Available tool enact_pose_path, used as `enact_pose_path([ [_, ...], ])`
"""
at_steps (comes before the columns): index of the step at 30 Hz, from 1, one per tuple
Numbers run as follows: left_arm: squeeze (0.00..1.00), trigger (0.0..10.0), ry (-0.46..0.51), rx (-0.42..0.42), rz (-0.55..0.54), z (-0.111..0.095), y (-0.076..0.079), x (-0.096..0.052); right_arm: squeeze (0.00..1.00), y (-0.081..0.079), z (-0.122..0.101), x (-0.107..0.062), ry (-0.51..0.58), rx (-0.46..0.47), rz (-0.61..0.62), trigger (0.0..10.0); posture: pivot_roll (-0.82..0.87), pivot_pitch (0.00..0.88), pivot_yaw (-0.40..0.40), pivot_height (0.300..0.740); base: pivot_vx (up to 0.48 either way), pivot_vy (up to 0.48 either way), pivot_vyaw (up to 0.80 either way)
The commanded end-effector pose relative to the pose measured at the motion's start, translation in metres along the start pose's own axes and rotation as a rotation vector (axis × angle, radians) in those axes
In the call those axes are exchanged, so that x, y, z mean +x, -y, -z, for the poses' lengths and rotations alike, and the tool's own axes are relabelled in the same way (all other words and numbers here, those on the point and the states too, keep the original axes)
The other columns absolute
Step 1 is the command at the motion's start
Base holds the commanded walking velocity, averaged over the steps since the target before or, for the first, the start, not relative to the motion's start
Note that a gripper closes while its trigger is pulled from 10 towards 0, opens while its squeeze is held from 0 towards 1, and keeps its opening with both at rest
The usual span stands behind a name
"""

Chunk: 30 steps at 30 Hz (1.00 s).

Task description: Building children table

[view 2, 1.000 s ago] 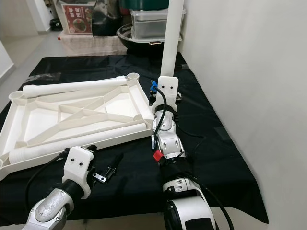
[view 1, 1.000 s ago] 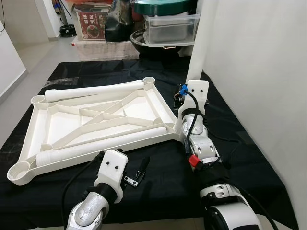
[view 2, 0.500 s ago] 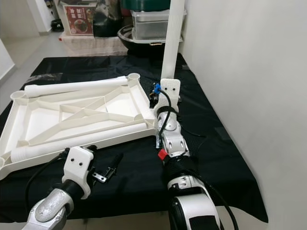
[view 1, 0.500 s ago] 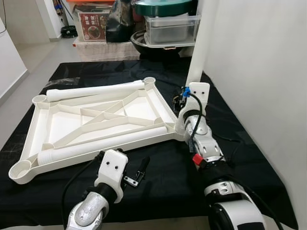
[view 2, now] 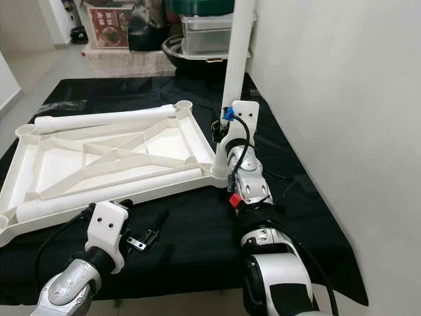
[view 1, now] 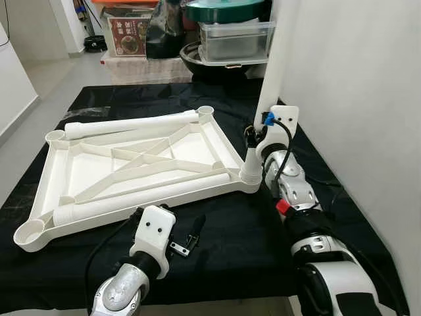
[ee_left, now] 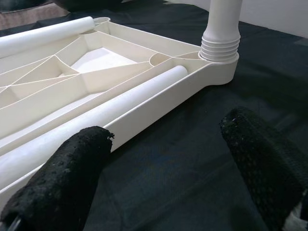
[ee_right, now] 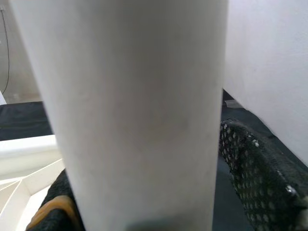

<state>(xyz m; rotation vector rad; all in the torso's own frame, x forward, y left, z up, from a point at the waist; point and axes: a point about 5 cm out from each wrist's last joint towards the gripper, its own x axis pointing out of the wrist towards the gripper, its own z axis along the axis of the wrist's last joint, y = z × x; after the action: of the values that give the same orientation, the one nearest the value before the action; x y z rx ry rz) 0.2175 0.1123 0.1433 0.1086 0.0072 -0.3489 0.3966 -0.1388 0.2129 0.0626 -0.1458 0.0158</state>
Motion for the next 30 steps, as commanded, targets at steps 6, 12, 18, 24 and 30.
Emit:
enact_pose_path([
  [6,0.00,10.0,-0.017,0.004,-0.002,0.005,0.001,-0.001,0.00,0.001,-0.002,0.002,0.017,0.017,-0.012,10.0,0.13,0.048,-0.012,0.740,0.000,0.000,0.00],
  [12,0.00,10.0,-0.017,0.006,-0.001,0.005,0.001,-0.001,0.00,-0.001,-0.002,0.002,0.023,0.009,-0.031,0.0,0.13,0.044,-0.012,0.740,0.000,0.000,0.00],
  [18,0.00,10.0,-0.014,0.009,-0.004,0.004,0.000,-0.001,0.00,-0.005,-0.001,0.002,0.021,-0.005,-0.049,0.0,0.13,0.041,-0.010,0.740,0.000,0.000,0.00],
  [24,0.00,10.0,-0.012,0.010,-0.007,0.004,-0.001,0.000,0.00,-0.008,0.001,0.001,0.013,-0.020,-0.051,0.0,0.13,0.037,-0.008,0.740,0.000,0.000,0.00],
  [30,0.00,10.0,-0.011,0.012,-0.010,0.004,-0.003,0.001,0.00,-0.008,0.011,-0.007,-0.057,-0.082,0.243,0.0,0.12,0.043,-0.012,0.740,0.000,0.000,0.00],
])
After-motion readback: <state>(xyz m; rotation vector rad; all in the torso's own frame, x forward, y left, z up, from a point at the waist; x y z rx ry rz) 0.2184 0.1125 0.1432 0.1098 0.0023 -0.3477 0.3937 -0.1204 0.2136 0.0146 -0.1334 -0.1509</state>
